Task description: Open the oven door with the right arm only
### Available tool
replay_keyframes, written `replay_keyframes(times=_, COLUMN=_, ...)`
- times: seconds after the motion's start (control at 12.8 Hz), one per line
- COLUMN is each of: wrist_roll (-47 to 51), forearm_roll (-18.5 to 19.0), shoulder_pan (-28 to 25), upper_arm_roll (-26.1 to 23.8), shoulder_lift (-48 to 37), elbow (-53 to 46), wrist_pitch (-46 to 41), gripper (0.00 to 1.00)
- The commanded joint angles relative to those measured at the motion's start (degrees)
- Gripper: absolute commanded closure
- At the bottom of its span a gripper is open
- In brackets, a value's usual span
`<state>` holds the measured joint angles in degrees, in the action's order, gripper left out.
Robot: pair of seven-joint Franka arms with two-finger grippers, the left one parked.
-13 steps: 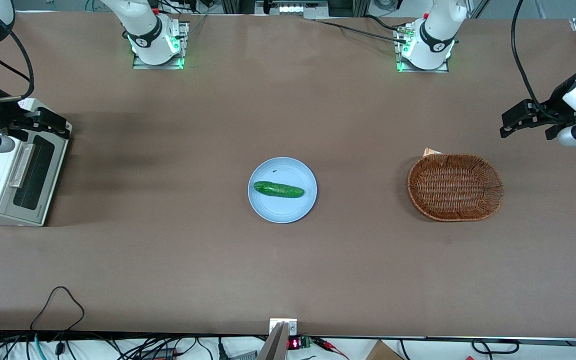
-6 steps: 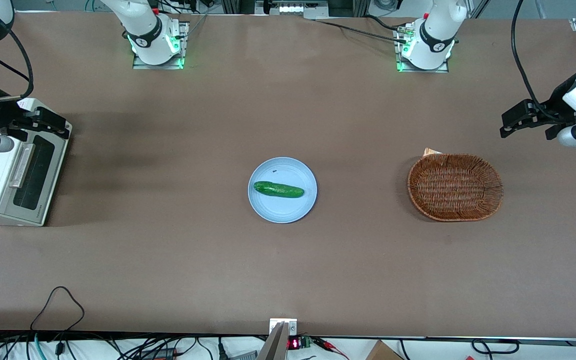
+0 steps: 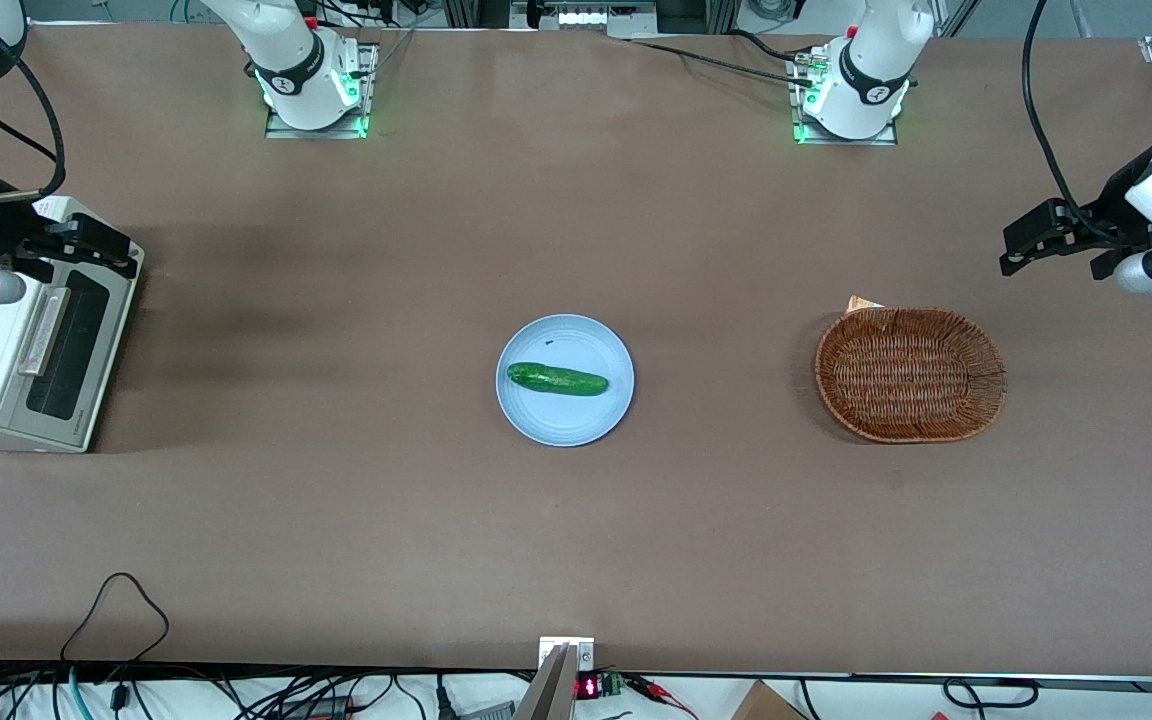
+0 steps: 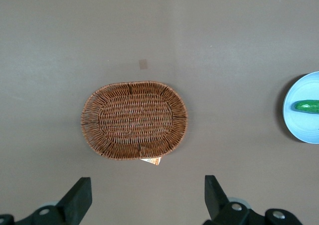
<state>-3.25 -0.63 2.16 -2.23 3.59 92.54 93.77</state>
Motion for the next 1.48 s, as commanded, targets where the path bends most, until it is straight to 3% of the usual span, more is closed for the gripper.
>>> replay_keyframes(times=0.0, wrist_roll=0.17, forearm_roll=0.62, shoulder_pan=0.48, upper_arm_roll=-0.58, shoulder_lift=0.10, elbow=-1.31, wrist_pitch=-1.04, gripper=0.08)
replay_keyframes(times=0.31, wrist_roll=-0.18, forearm_roll=0.71, shoulder_pan=0.48, upper_arm_roll=-0.66, shoulder_lift=0.02, elbow=-1.66, wrist_pitch=-1.04, gripper=0.58)
replay_keyframes(times=0.39, wrist_roll=-0.01, forearm_roll=0.71, shoulder_pan=0.31, upper_arm_roll=-0.67, shoulder_lift=0.02, elbow=-1.66, wrist_pitch=-1.13, gripper=0.77)
replay_keyframes(times=0.47, wrist_roll=-0.09, forearm_roll=0.80, shoulder_pan=0.22, upper_arm_roll=-0.67, shoulder_lift=0.02, elbow=-1.66, wrist_pitch=-1.13, gripper=0.86)
replay_keyframes(times=0.62, wrist_roll=0.08, forearm_roll=0.80, shoulder_pan=0.13, upper_arm_roll=-0.75, shoulder_lift=0.10, elbow=-1.58, wrist_pitch=-1.04, gripper=0.90)
replay_keyframes(times=0.86, wrist_roll=-0.18, forearm_roll=0.71, shoulder_pan=0.39, upper_arm_roll=-0.58, shoulder_lift=0.02, elbow=-1.66, wrist_pitch=-1.13, gripper=0.85)
replay_keyframes(times=0.94, wrist_roll=0.43, forearm_roll=0.80, shoulder_pan=0.22, upper_arm_roll=-0.66, shoulder_lift=0.02, elbow=-1.66, wrist_pitch=-1.57, gripper=1.00)
replay_keyframes(times=1.4, wrist_roll=0.26, forearm_roll=1.94, shoulder_pan=0.13, upper_arm_roll=-0.84, shoulder_lift=-0.16, elbow=-1.75, wrist_pitch=-3.77, gripper=1.00)
